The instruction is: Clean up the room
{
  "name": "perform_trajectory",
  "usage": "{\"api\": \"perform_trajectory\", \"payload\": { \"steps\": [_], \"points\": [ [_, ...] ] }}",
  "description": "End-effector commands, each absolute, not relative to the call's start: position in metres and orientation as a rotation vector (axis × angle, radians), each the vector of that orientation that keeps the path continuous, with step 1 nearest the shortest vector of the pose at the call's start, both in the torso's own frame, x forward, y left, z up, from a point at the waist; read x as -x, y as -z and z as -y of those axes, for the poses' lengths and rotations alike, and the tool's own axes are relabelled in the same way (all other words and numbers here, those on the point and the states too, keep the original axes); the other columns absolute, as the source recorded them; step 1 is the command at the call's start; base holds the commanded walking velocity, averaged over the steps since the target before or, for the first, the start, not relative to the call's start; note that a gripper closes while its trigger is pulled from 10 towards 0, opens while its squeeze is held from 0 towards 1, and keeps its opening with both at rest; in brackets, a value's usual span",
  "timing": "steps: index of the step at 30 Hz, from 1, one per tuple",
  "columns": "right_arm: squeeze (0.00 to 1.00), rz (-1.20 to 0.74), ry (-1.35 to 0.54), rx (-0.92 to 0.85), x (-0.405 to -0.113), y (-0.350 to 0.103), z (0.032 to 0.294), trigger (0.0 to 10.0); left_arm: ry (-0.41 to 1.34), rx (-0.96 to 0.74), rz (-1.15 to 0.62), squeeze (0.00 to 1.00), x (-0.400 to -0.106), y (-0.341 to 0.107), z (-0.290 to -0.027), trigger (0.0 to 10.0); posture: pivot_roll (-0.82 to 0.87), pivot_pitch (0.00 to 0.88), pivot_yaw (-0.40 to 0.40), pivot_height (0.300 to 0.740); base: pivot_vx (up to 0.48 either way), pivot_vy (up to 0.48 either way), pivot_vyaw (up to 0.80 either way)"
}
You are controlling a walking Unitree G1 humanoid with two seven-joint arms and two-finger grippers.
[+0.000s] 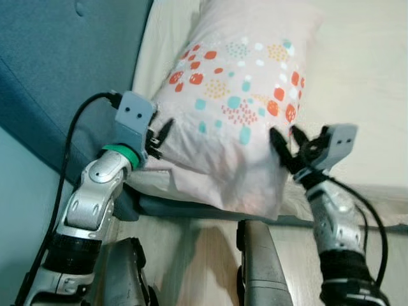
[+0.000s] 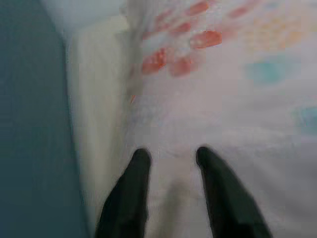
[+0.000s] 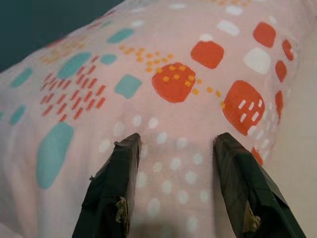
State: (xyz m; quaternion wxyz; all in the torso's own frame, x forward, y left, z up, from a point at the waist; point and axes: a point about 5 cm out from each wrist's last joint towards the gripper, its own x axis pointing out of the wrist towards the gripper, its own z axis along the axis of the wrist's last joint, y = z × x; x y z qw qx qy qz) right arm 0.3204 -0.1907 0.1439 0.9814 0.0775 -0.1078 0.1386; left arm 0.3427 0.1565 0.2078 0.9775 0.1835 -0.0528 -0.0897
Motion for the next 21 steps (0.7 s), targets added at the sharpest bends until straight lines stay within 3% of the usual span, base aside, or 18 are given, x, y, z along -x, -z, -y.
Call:
{"api": "perform_trajectory", "payload": {
  "steps": [1, 4, 5, 11, 15, 17, 20, 21],
  "points": [
    [0.00, 0.109, -0.285, -0.192, -0.305, -0.114, 0.182, 10.0, -0.006, -0.520, 0.078, 0.00, -0.353, -0.201, -0.178, 10.0, -0.09, 0.143, 0.027, 0.536, 0.000, 0.000, 0.00],
    [0.00, 0.074, -0.282, -0.201, -0.298, -0.103, 0.177, 10.0, -0.085, -0.570, 0.069, 0.00, -0.358, -0.200, -0.187, 10.0, -0.09, 0.143, 0.027, 0.536, 0.000, 0.000, 0.00],
    [0.00, 0.038, -0.282, -0.215, -0.291, -0.094, 0.169, 10.0, -0.187, -0.668, 0.057, 0.00, -0.367, -0.196, -0.199, 10.0, -0.09, 0.144, 0.031, 0.536, 0.000, 0.000, 0.00],
    [0.00, 0.059, -0.315, -0.271, -0.291, -0.107, 0.157, 10.0, -0.254, -0.835, 0.010, 0.00, -0.381, -0.179, -0.202, 10.0, -0.09, 0.143, 0.037, 0.536, 0.000, 0.000, 0.00],
    [0.00, 0.078, -0.317, -0.254, -0.295, -0.115, 0.153, 10.0, -0.086, -0.870, -0.072, 0.00, -0.384, -0.154, -0.177, 10.0, -0.10, 0.146, 0.043, 0.536, 0.000, 0.000, 0.00],
    [0.00, 0.115, -0.258, -0.216, -0.303, -0.126, 0.153, 10.0, 0.070, -0.827, -0.103, 0.00, -0.384, -0.137, -0.141, 10.0, -0.10, 0.146, 0.043, 0.536, 0.000, 0.000, 0.00],
    [0.00, 0.121, -0.219, -0.199, -0.307, -0.129, 0.157, 10.0, 0.106, -0.796, -0.110, 0.00, -0.383, -0.134, -0.131, 10.0, -0.10, 0.148, 0.044, 0.536, 0.000, 0.000, 0.00],
    [0.00, 0.104, 0.001, -0.119, -0.317, -0.133, 0.185, 10.0, 0.275, -0.664, -0.085, 0.00, -0.379, -0.134, -0.095, 10.0, -0.11, 0.149, 0.045, 0.536, 0.000, 0.000, 0.00]
  ]
}}
